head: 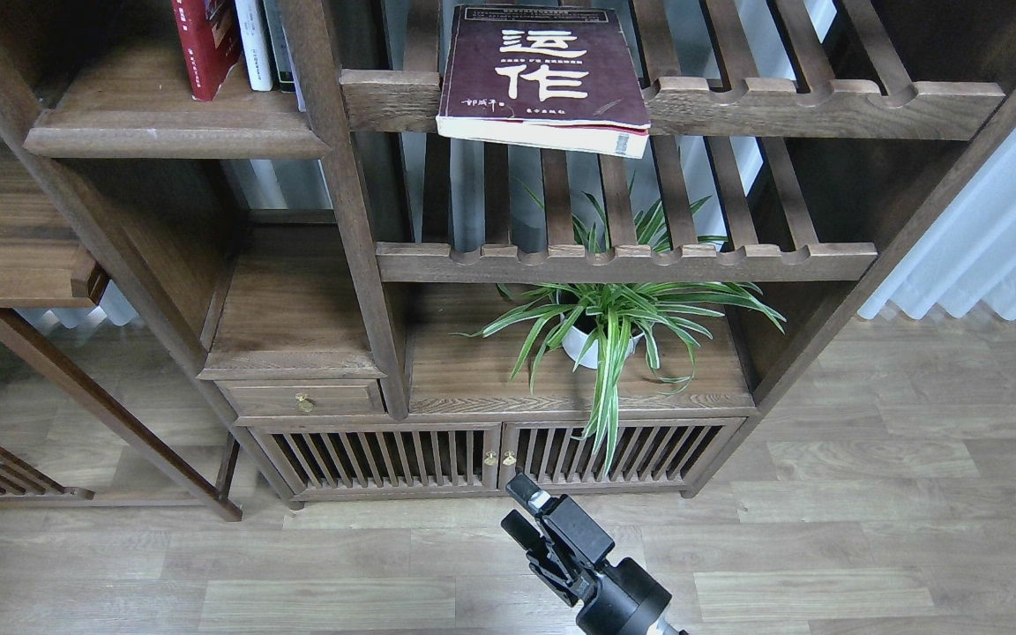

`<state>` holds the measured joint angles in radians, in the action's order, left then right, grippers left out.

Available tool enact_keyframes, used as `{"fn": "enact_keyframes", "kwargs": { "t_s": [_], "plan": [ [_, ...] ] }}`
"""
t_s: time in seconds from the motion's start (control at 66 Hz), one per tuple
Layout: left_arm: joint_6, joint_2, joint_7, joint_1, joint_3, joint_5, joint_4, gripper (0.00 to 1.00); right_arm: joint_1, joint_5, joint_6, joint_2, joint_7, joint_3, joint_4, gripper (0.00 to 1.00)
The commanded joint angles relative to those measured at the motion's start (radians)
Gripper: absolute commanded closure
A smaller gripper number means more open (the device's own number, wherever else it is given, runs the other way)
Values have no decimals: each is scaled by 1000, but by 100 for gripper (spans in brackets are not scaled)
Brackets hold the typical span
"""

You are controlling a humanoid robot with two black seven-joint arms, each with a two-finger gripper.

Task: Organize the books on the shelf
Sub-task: 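Insert the yellow-green book upright into the top shelf with the left gripper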

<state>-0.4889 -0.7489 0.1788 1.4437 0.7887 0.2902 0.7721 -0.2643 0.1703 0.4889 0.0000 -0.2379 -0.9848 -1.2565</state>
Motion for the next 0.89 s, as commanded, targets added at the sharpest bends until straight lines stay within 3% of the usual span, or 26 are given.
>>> {"fn": "enact_keyframes", "kwargs": {
  "t_s": [0.0,0.091,0.167,0.515,0.682,0.879],
  "plan": [
    [0,51,-74,3,-2,60,-42,96,-1,0,0,0,0,0,0,1],
    [0,86,-159,6,-2,98,-95,96,-1,0,0,0,0,1,-1,1],
    [0,102,-191,4,-2,107,-122,95,-1,0,0,0,0,1,0,1],
    [0,161,-272,-6,-6,116,-220,95,-3,0,0,0,0,5,-1,1],
    [0,217,-279,-5,-11,116,-286,95,-4,0,0,0,0,5,-1,1],
    [0,276,-321,-14,-12,116,-362,95,-3,2,0,0,6,-2,-8,1]
  ]
}}
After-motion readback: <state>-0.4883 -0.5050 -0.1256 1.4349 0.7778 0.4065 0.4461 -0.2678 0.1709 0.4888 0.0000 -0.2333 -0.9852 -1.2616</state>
